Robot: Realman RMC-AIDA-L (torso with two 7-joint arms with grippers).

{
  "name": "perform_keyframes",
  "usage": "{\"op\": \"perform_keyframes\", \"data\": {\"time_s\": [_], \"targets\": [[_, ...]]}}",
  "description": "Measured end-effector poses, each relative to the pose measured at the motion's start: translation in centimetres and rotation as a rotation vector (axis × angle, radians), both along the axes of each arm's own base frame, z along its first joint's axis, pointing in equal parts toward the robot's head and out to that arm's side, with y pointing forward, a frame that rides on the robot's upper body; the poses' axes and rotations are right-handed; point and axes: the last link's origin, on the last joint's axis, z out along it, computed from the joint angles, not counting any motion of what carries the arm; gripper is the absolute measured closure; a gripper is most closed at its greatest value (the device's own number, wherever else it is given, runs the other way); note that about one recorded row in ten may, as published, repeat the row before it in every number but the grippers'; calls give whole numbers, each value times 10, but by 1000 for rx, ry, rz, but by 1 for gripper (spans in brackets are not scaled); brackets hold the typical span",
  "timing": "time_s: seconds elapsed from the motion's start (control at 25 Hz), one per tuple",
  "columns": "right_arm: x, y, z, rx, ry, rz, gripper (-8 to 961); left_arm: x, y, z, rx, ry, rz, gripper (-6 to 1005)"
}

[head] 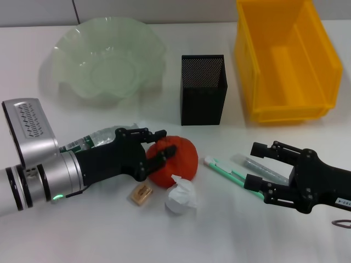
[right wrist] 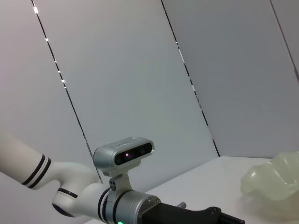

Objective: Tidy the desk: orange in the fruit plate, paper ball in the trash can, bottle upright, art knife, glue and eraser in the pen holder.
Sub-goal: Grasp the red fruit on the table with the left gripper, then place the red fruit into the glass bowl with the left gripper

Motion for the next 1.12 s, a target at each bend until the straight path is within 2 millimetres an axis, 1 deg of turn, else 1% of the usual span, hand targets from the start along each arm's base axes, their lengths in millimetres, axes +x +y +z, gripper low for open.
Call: {"op": "perform_keyframes", "data": {"time_s": [0.28, 0.44, 0.52, 0.56, 0.6, 0.72, 0.84, 0.92, 0.96, 1.0, 1.12], "targets": [[0, 0, 0, 0, -1, 0, 181, 1, 2, 3, 16, -32, 31, 587], [0, 0, 0, 1, -2, -2, 181, 2, 4, 4, 0, -49, 52, 713], [1, 0, 0, 2, -4, -4, 181, 6, 3, 7, -9, -77, 44, 776], [1, 1, -1, 3, -6, -8, 181, 11, 2, 13, -22, -117, 23, 785], [1, 1, -1, 3, -6, -8, 181, 11, 2, 13, -22, -117, 23, 793], [1, 1, -1, 1, -3, -10, 181, 20, 2, 28, -46, -189, -18, 819], [0, 2, -1, 2, 1, -9, 181, 28, 8, 48, -33, -251, -42, 838], [-1, 2, -2, 4, 3, -9, 181, 31, 13, 60, 8, -278, -52, 838], [-1, 2, -2, 3, 5, -9, 181, 32, 20, 73, 68, -290, -67, 839], [-1, 2, -2, 3, 5, -9, 181, 32, 20, 73, 68, -290, -67, 839], [-3, 3, -4, -4, 13, -10, 182, 32, 31, 92, 168, -286, -77, 839]]}}
